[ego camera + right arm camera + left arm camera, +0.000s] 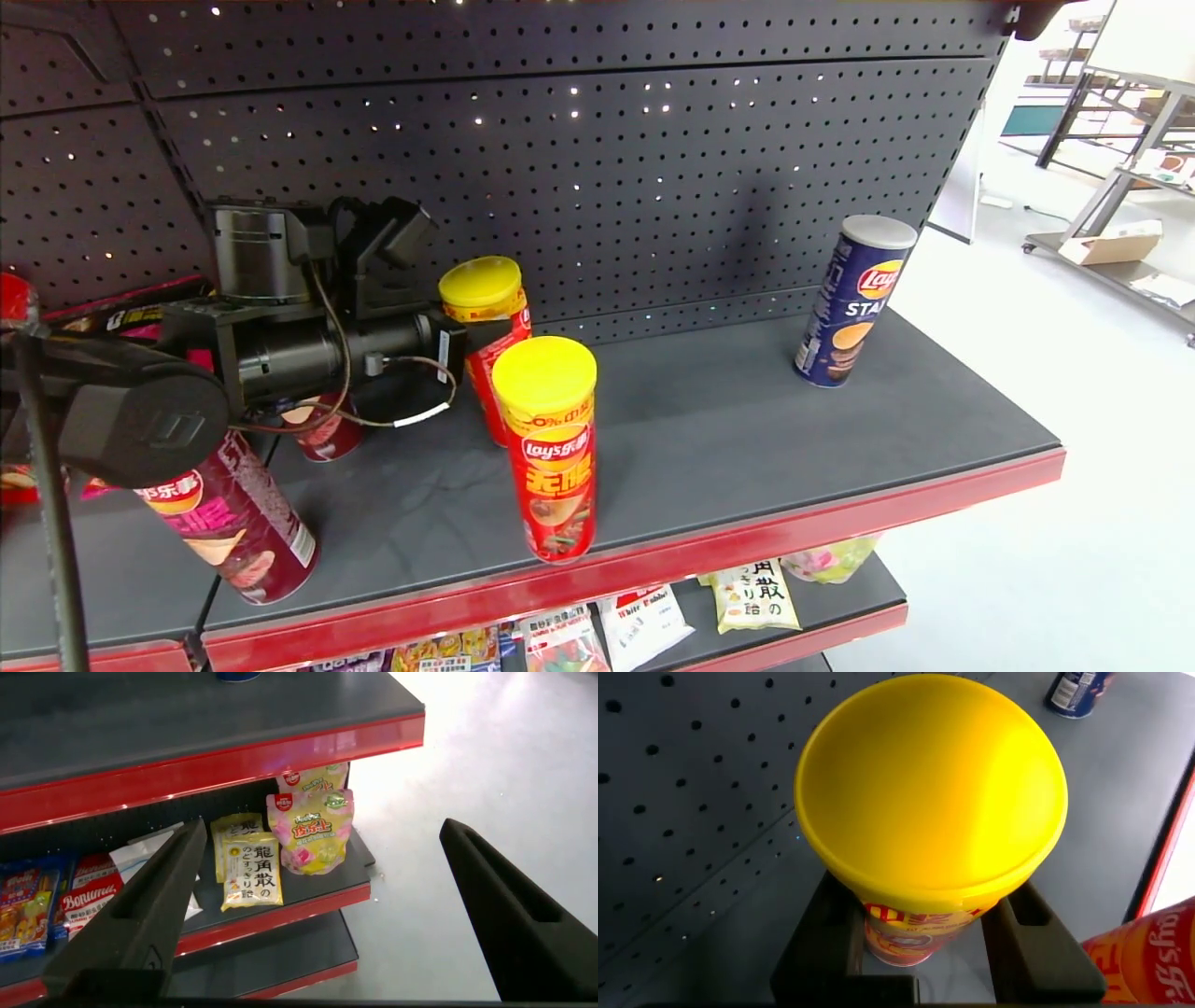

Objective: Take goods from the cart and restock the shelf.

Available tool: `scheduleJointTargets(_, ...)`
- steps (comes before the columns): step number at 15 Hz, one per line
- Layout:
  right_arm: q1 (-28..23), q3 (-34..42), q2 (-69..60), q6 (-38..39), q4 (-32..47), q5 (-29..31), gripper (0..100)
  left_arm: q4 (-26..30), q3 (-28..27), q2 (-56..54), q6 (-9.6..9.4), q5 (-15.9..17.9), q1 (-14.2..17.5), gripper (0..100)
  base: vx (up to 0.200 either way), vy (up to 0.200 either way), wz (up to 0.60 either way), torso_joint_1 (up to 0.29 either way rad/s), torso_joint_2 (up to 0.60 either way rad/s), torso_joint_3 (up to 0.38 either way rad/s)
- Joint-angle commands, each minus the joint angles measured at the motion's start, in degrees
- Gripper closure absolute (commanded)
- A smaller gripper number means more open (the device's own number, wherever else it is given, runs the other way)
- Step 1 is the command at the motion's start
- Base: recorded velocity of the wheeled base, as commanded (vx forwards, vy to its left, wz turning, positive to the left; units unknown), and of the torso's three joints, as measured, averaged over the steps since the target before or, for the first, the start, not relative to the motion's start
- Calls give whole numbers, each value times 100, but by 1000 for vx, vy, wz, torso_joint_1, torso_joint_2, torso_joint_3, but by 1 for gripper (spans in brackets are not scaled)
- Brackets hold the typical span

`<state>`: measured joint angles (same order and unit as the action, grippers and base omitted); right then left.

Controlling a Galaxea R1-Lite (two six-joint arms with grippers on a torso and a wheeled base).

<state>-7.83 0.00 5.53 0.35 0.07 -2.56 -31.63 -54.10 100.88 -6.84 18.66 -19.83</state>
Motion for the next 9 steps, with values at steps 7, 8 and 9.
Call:
scheduleJointTargets(7,0,0,9,0,1,-8,0,-1,-162,187,-19,14,-38,100,0,0,0,0,0,0)
scheduleJointTargets(8,0,0,9,0,1,-8,0,-1,-197,195,-19,23,-38,100,0,0,0,0,0,0)
scheduleJointTargets(9,0,0,9,0,1,-8,0,-1,-224,204,-19,23,-64,100,0,0,0,0,0,0)
